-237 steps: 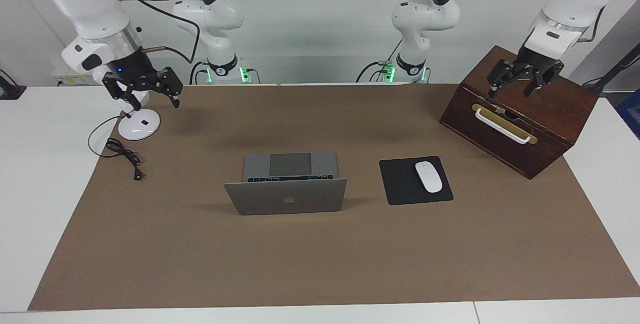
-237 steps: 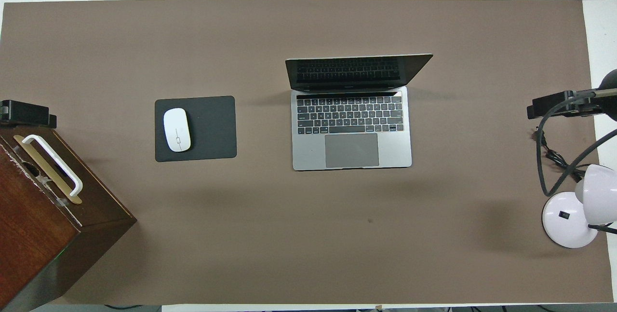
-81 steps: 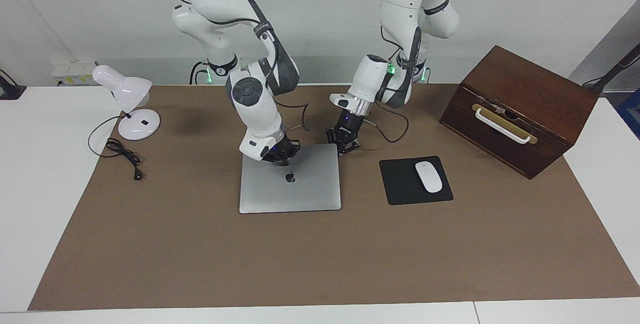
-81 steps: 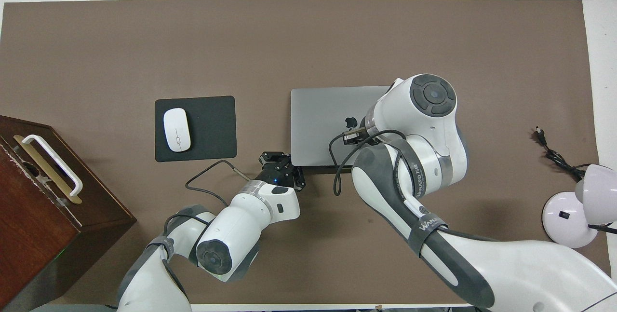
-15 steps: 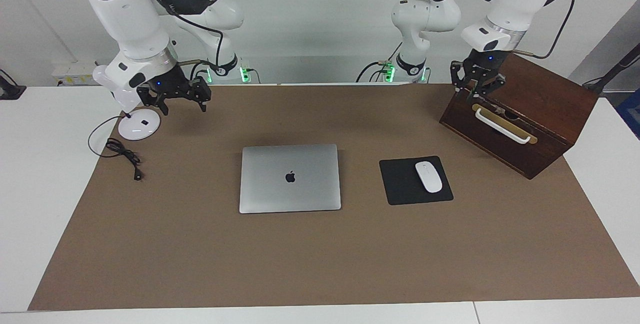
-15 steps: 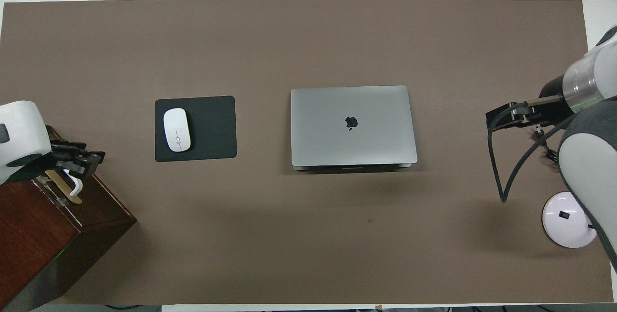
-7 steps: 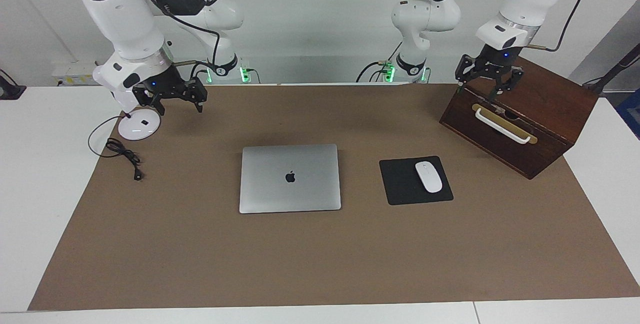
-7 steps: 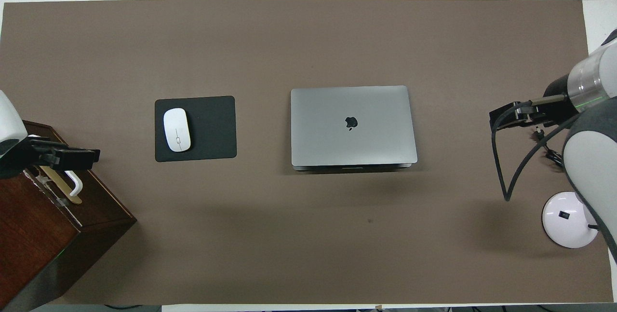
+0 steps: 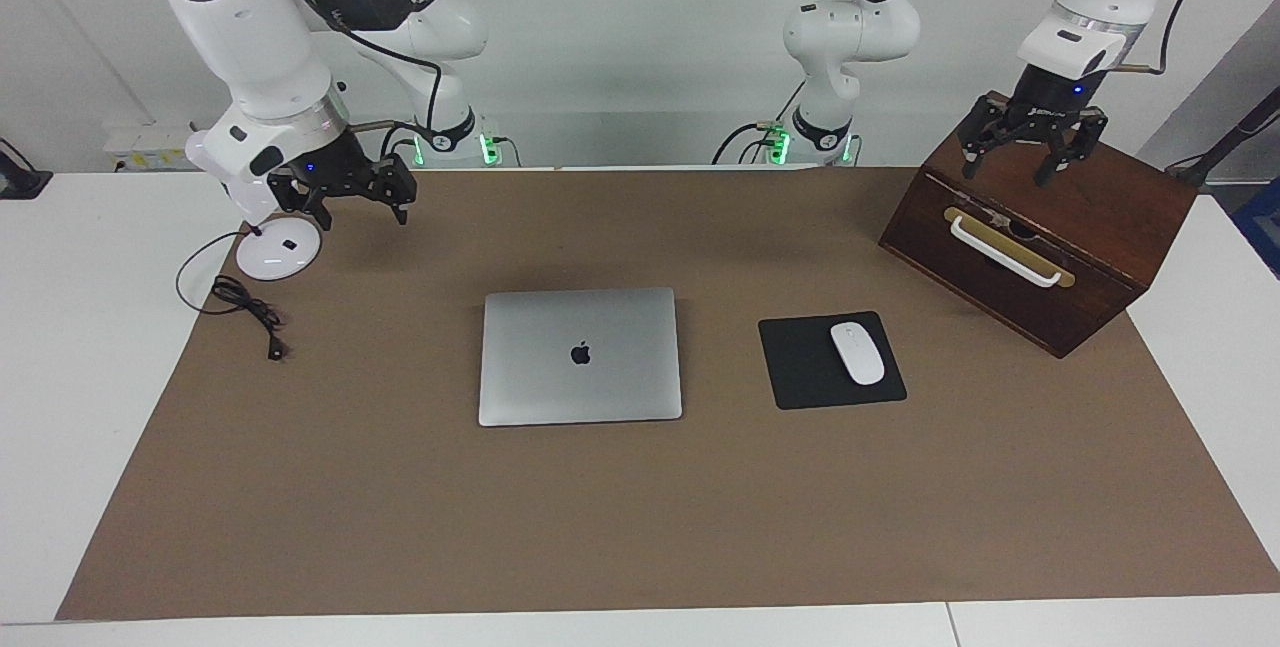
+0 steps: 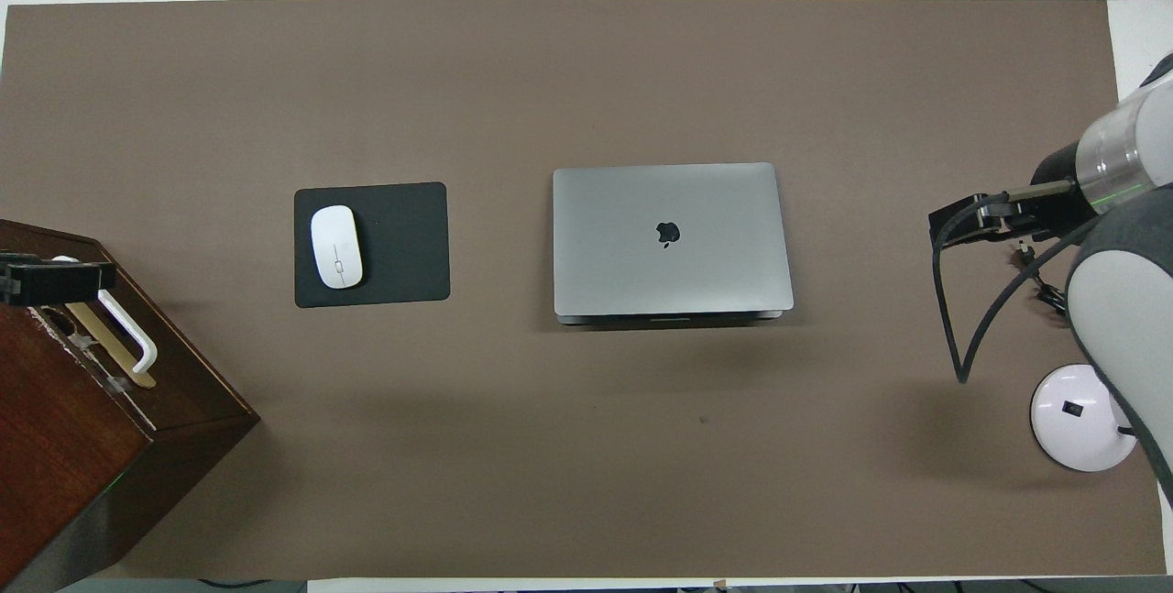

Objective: Close laptop with both arms

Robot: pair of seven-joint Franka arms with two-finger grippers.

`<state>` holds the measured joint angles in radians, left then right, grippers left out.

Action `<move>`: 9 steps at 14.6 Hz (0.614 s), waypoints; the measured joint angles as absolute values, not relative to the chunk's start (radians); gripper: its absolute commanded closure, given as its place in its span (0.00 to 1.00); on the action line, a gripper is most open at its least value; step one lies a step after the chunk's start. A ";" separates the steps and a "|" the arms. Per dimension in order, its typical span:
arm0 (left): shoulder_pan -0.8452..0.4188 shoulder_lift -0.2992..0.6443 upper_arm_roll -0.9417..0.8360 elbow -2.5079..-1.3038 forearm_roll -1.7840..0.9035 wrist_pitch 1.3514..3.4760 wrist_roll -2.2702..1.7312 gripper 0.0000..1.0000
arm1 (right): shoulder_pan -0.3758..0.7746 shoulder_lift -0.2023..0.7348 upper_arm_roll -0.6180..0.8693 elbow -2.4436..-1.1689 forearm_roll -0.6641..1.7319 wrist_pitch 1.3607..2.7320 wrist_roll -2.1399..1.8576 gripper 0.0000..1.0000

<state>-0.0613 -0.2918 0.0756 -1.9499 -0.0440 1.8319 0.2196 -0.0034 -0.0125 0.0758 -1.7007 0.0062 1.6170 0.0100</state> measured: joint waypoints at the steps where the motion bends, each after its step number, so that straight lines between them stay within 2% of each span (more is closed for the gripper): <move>1: -0.061 -0.291 0.075 -1.949 -0.044 1.832 0.219 0.00 | -0.003 -0.013 0.076 -1.701 0.006 1.617 0.010 0.00; 5: -0.061 -0.278 0.075 -1.911 -0.044 1.774 0.197 0.00 | -0.003 -0.013 0.077 -1.701 0.005 1.618 0.010 0.00; 9: -0.060 -0.204 0.075 -1.743 -0.031 1.650 0.153 0.00 | -0.003 -0.013 0.078 -1.701 -0.015 1.623 0.010 0.00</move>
<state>-0.0604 -0.2035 0.0750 -1.7432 -0.0314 1.6504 0.1525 -0.0033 -0.0125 0.0782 -1.7006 -0.0150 1.6227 0.0098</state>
